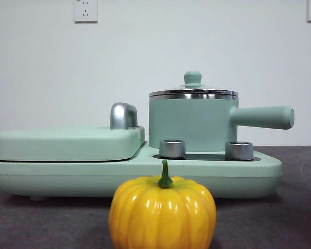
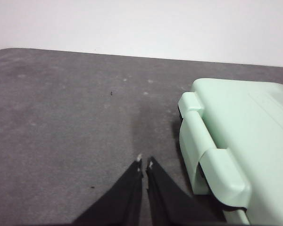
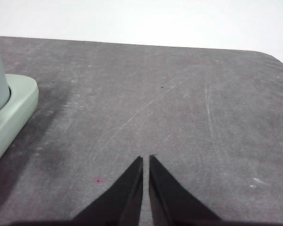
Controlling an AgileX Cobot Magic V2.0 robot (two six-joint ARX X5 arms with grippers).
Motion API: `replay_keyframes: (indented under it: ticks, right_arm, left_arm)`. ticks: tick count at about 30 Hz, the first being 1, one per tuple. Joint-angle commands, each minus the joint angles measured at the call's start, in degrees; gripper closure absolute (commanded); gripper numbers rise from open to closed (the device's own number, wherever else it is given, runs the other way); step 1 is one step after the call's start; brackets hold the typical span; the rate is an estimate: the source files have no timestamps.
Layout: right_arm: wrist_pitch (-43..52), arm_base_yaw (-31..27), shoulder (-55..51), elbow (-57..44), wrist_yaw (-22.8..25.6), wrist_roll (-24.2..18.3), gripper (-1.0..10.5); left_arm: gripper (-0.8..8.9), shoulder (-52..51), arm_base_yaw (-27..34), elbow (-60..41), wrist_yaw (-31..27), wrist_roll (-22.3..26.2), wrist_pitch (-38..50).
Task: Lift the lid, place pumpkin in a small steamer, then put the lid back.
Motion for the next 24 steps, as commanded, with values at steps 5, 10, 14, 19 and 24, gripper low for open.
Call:
replay_keyframes:
  ticks: [5,10,14,19,24]
  right_arm:
    - [0.94,-0.02,-0.13,-0.26,-0.07,8.07,9.3]
    - [0.94,0.04,-0.13,-0.20,-3.87,10.64,9.3]
    - [0.83,0.04,-0.13,0.33,-7.39,12.17,9.3]
    - [0.09,0.04,-0.07,2.91,-9.31,14.84,9.3]
    - [-0.83,0.09,-0.02,7.13,-10.54,17.53,9.3]
  left_arm:
    - [7.94,-0.07,0.11,-1.07,0.28,-2.03,0.70]
    - [7.94,-0.07,0.11,-1.05,0.31,-5.86,0.79]
    - [7.95,-0.07,0.09,-0.79,1.14,-7.93,0.85]
    - [7.96,0.11,-0.22,0.85,4.17,-8.46,0.70]
    - [7.96,1.84,-1.70,3.43,4.59,-10.93,0.33]
